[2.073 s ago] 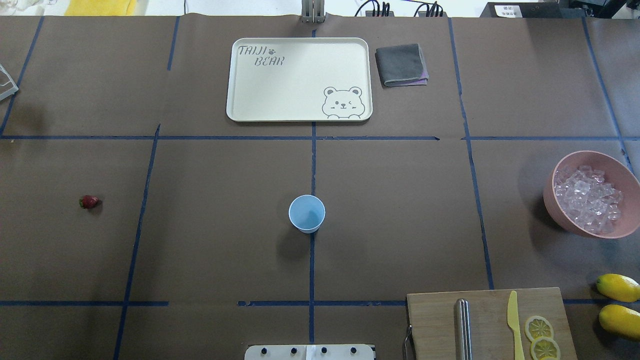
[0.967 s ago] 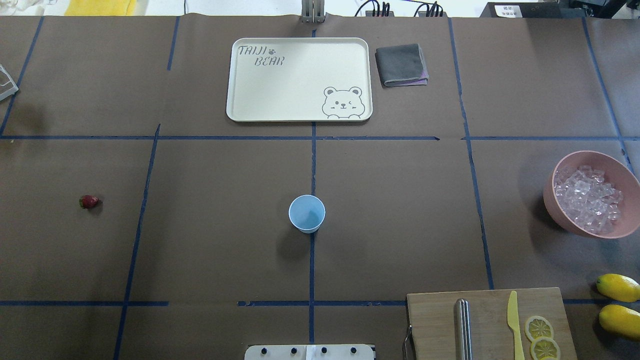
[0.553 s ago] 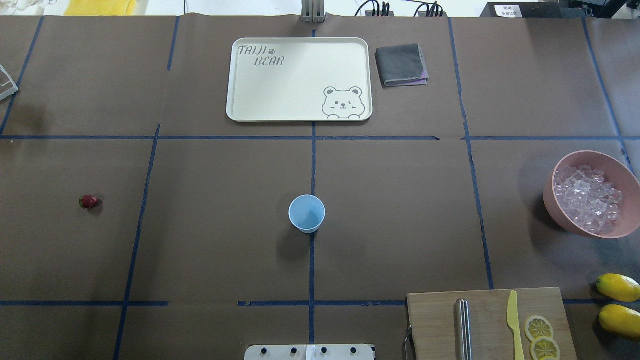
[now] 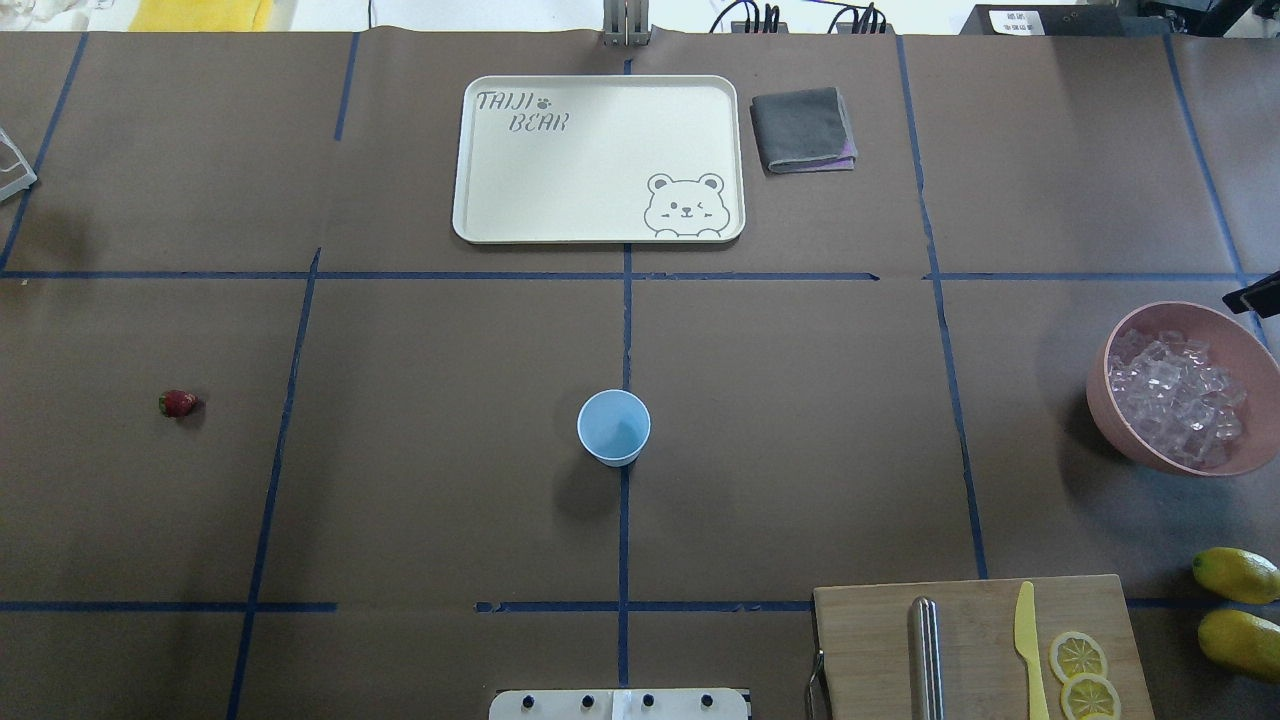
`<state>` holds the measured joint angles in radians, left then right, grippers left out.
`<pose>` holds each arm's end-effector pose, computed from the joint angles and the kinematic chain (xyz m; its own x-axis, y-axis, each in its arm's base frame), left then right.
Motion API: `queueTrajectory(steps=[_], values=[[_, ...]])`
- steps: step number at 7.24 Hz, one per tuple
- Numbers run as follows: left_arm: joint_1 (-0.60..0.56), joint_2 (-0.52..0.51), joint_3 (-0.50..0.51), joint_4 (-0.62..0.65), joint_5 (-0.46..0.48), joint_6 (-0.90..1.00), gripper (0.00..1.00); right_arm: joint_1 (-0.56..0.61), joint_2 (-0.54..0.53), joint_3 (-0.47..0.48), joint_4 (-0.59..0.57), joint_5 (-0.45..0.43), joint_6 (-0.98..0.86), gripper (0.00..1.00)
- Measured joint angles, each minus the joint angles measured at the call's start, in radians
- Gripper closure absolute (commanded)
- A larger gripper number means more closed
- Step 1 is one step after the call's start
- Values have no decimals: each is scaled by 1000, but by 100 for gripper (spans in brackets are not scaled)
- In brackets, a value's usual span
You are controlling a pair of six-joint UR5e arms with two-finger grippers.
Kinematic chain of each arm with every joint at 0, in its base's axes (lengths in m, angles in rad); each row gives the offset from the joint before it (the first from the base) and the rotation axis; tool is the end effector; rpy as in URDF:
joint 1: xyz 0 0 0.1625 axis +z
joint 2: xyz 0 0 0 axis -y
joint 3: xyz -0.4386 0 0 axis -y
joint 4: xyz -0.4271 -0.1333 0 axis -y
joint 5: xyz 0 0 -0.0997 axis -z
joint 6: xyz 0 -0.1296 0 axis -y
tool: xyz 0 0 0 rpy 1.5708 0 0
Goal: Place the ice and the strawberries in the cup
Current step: 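Lower the right gripper into the pink bowl and grasp ice cubes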
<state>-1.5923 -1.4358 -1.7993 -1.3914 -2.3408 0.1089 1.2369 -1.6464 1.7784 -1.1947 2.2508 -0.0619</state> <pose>-0.0529 -0.4565 0.6585 0.7145 0.0336 -0.6988 -0.0566 0.9983 -0.0099 -0.1236 -0.5143 0.5832 0.6154 -0.5939 0.5182 0.3250 0.7902 0.5196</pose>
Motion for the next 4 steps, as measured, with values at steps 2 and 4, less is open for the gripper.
queueTrajectory(steps=[2,4], values=[[1,0,0,0,0,0,0,-81,-5,8,17,-9,-3,2],[4,0,0,0,0,0,0,-136,-17,18,19,-12,-4,4]])
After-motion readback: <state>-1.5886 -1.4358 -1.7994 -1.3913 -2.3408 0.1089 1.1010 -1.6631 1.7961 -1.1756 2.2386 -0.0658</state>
